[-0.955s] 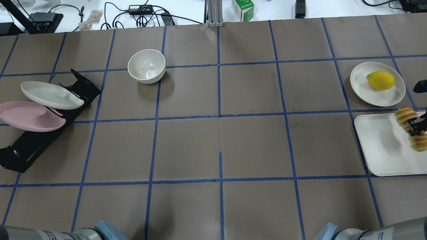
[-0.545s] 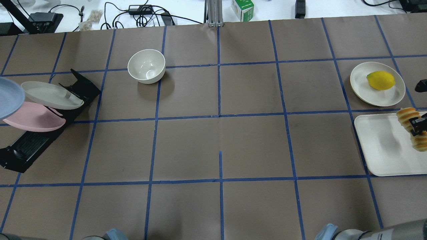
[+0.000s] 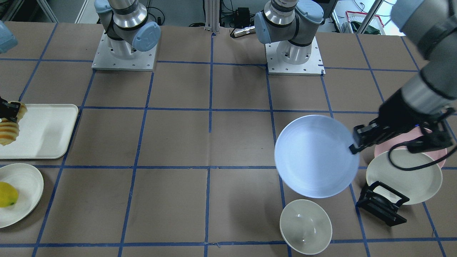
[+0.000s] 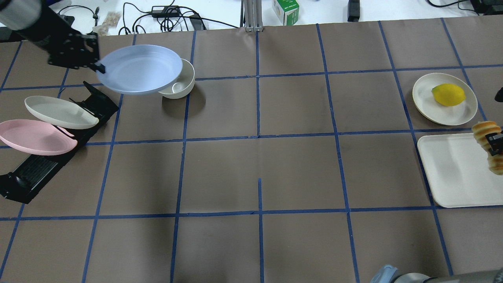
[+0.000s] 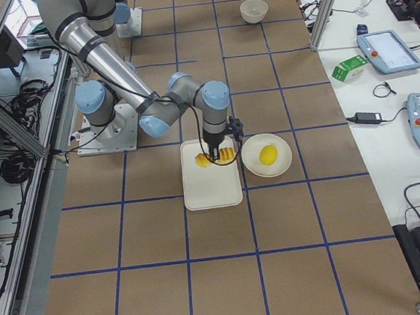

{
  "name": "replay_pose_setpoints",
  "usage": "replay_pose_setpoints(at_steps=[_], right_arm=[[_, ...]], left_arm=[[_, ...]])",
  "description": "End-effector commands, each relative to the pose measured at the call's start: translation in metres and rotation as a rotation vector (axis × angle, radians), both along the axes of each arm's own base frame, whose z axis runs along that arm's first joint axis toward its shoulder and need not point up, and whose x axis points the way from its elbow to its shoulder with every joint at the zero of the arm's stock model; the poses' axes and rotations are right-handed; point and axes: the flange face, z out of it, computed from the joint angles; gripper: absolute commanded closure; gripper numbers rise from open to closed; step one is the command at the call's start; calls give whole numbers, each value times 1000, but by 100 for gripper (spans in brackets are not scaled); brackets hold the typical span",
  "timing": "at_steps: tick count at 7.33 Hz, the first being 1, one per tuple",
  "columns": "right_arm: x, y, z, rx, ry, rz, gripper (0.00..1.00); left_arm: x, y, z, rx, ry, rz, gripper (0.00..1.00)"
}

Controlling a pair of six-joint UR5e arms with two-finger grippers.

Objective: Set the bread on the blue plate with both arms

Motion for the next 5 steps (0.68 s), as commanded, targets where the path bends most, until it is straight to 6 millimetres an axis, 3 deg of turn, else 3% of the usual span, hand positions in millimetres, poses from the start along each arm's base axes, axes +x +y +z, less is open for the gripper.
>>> replay_pose_setpoints(at_steps=[1, 3, 4, 5], right_arm=[[18, 3, 8, 16, -54, 16, 93], [37, 5, 20, 18, -74, -39, 94], [44, 10, 39, -3, -56, -42, 97], [49, 15, 31, 29, -91, -52, 100]], left_arm=[[-87, 7, -90, -88, 100, 41, 100], [-164, 24, -127, -49, 109, -61, 100], [-194, 30, -142, -35, 112, -110, 100], [-209, 32, -154, -42, 111, -139, 100]])
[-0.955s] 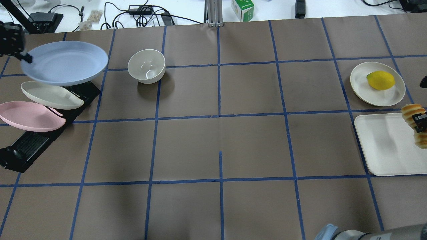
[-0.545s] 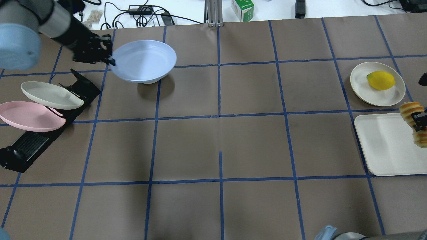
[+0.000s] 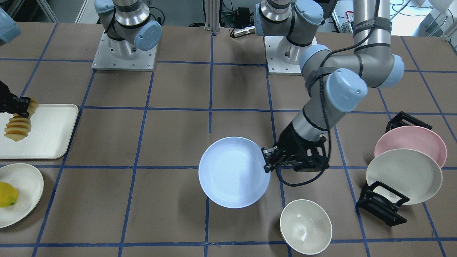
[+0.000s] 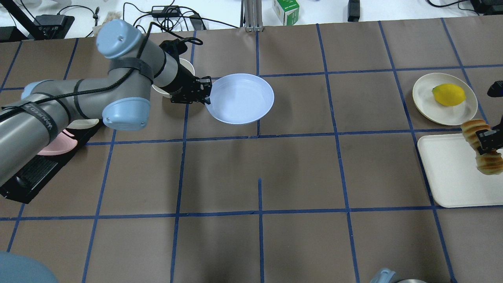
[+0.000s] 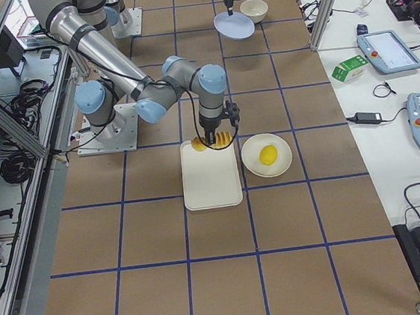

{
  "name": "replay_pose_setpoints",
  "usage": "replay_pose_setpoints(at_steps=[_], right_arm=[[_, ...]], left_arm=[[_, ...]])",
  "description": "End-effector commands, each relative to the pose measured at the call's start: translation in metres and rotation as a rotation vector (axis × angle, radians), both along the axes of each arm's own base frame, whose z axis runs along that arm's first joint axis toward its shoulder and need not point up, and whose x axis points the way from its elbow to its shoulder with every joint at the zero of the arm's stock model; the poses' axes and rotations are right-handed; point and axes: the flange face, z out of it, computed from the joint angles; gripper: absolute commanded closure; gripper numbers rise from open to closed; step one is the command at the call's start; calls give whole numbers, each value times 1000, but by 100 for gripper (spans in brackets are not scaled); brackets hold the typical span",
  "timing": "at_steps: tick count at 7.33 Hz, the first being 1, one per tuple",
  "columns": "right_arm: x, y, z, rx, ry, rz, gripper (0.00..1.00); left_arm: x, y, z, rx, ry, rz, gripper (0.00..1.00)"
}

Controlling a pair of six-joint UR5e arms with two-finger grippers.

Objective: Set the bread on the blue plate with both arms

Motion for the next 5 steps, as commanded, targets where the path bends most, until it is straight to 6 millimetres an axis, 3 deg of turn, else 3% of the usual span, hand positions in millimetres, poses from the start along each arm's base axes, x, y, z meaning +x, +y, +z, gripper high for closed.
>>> replay_pose_setpoints(at_steps=[1, 3, 5], right_arm=[[21, 1, 1, 10, -66, -55, 100], [80, -17, 0, 9, -60, -44, 100], [132, -28, 0, 4, -47, -41, 100]], left_arm=[[-39, 15, -38, -9, 1, -68, 100], [-43, 30, -77, -21, 7, -74, 100], [-46, 39, -103, 3, 50, -82, 100]])
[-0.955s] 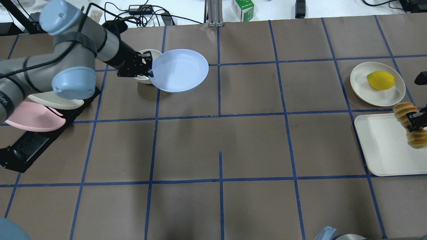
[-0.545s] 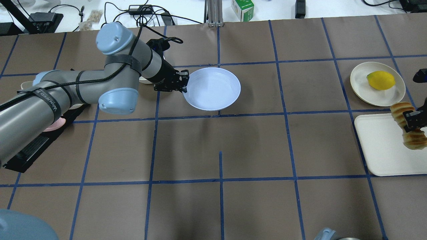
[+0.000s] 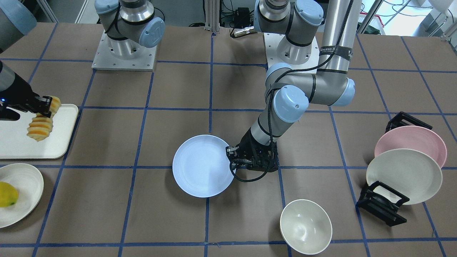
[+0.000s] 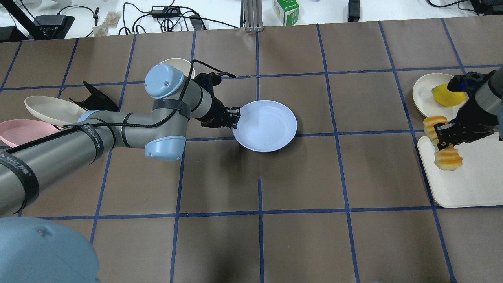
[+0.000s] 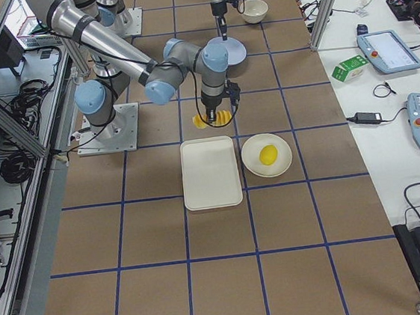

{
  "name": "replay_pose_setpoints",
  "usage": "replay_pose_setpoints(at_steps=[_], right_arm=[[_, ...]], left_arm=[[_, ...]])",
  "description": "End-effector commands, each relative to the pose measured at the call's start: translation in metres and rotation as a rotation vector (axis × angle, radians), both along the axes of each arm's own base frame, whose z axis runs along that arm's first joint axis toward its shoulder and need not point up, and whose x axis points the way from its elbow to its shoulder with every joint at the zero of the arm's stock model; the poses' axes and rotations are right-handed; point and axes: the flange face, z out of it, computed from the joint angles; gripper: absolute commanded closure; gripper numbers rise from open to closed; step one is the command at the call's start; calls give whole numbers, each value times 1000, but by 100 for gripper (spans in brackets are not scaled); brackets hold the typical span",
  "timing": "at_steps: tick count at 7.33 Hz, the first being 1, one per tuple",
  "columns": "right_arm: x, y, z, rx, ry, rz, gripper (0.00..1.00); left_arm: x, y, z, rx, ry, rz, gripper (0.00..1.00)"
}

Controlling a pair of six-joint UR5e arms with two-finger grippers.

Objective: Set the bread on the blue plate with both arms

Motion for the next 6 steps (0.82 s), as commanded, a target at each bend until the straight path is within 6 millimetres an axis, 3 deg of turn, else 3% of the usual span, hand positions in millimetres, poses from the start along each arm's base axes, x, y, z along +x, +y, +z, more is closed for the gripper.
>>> replay_pose_setpoints(at_steps=[1, 3, 4, 5, 6], right_arm=[[59, -11, 1, -13, 4, -7, 100], [122, -26, 10, -85, -34, -8, 100], [166, -25, 4, -76, -37, 25, 100], [196, -21, 7, -86, -42, 48, 100], [210, -18, 8, -85, -40, 9, 100]], left_arm=[[-1, 8, -19, 21, 14, -1, 100], [0, 12, -21, 25, 8, -6, 100], [-1, 12, -22, 27, 5, -3, 29], [-1, 13, -18, 23, 7, 0, 0], [-1, 9, -4, -7, 6, 1, 0]])
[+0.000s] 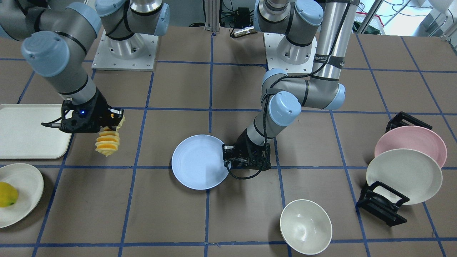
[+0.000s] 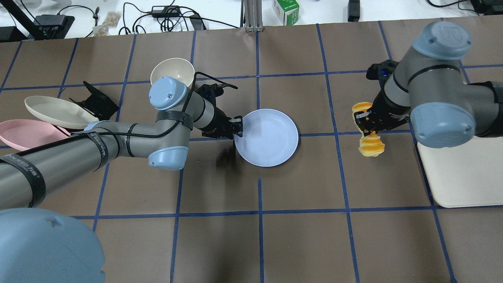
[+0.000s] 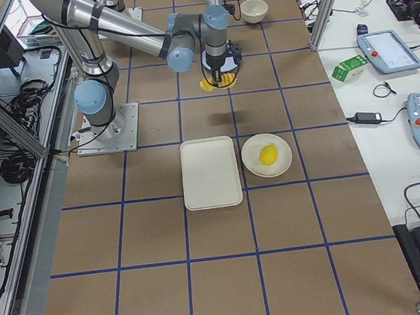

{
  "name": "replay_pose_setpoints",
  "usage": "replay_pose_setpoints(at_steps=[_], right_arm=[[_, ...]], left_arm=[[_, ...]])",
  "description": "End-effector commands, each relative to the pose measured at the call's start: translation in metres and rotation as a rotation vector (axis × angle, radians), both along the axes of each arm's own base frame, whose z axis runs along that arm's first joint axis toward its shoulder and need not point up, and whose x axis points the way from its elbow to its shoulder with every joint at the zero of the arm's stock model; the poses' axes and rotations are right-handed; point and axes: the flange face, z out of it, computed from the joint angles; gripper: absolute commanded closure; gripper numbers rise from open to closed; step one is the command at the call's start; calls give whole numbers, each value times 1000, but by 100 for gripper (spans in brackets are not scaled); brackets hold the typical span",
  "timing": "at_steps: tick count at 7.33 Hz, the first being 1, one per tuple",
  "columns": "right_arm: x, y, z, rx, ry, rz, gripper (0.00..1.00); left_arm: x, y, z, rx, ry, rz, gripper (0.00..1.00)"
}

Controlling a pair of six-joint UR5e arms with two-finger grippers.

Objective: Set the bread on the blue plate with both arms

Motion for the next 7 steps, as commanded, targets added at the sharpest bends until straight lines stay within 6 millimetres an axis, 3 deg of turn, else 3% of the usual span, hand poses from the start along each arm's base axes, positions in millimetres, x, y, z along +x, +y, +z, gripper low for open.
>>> replay_pose_setpoints(at_steps=[1, 3, 4, 5, 6, 7], right_arm=[[51, 7, 1, -22, -4, -28, 100], [116, 11, -17, -46, -32, -58, 100], [147, 0, -20, -56, -58, -87, 100], [174, -21, -14, -50, -87, -133, 100], [204, -28, -32, -27, -73, -124, 100], [228, -20, -57, 11, -71, -142, 100]], left_arm=[[5, -11, 27, -63, -13, 2, 0], [23, -34, 59, -21, -197, 26, 0], [31, -44, 94, 9, -299, 36, 0], [53, -52, 137, 76, -320, 62, 0], [84, -57, 187, 110, -358, 102, 0], [110, -51, 225, 132, -421, 81, 0]])
